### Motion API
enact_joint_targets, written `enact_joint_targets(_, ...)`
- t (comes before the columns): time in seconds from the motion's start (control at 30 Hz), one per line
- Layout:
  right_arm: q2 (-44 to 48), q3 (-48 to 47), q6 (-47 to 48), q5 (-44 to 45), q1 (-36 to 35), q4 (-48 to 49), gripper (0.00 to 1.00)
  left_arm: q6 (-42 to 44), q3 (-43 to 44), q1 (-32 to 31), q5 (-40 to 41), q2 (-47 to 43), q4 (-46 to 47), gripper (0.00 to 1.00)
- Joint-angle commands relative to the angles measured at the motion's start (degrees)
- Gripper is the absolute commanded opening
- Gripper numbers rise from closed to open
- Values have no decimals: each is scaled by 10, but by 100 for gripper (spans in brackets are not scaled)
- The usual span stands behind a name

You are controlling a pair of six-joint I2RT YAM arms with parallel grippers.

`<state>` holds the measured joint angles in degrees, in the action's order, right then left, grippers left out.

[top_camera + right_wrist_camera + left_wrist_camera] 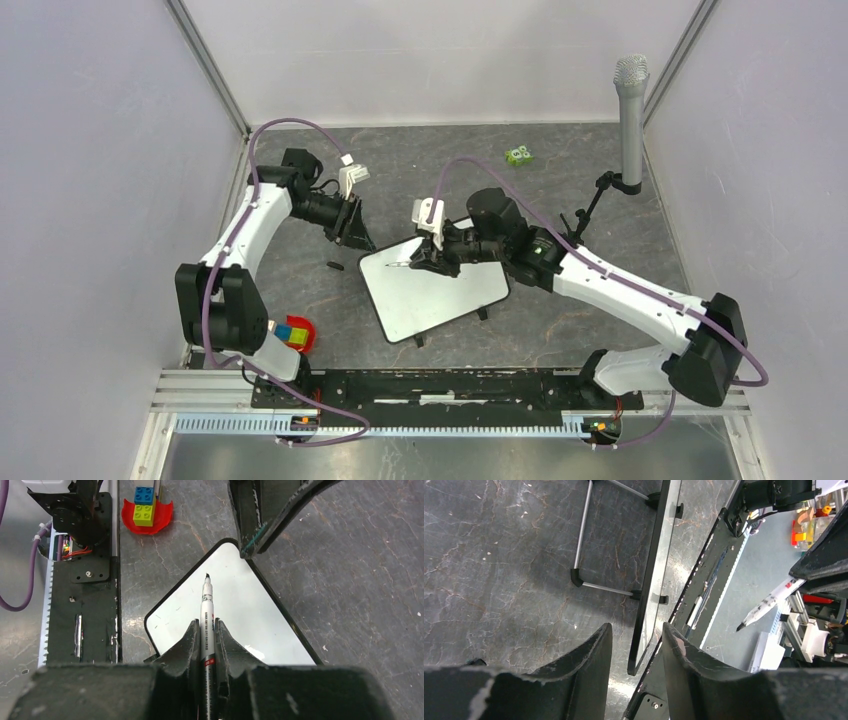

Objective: Write a sentence on the whiteboard
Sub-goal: Hold the whiteboard on the whiteboard stand.

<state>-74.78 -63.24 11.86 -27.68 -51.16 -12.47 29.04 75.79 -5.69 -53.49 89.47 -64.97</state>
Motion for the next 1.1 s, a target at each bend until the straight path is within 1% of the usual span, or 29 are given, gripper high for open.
enact_joint_targets(0.0,-25,-42,13,50,-22,14,0,7,-9,2,-31,0,12,45)
enact_joint_targets(0.13,-44,-53,19,72,-38,15,0,8,-12,2,-34,1,12,37)
enact_joint_targets(0.4,-78,-74,21,79,-50,14,0,12,-20,0,-48,8,11,37)
enact_joint_targets(0.5,-88,-82,21,79,-53,15,0,24,-14,1,-56,14,-5,36)
enact_joint_targets(0.7,-114,-103,23,83,-59,5,0,32,-11,-1,-57,21,-14,36)
enact_joint_targets(0.77,-118,-102,23,85,-60,8,0,33,-12,-2,-57,21,-14,35)
enact_joint_targets(0.83,-122,-103,24,88,-61,9,0,34,-11,-3,-56,21,-13,31)
enact_joint_targets(1.0,-136,-108,25,92,-62,13,0,32,-9,-4,-55,24,-14,14)
enact_joint_targets(1.07,-141,-112,24,93,-62,15,0,33,-8,-5,-55,25,-14,10)
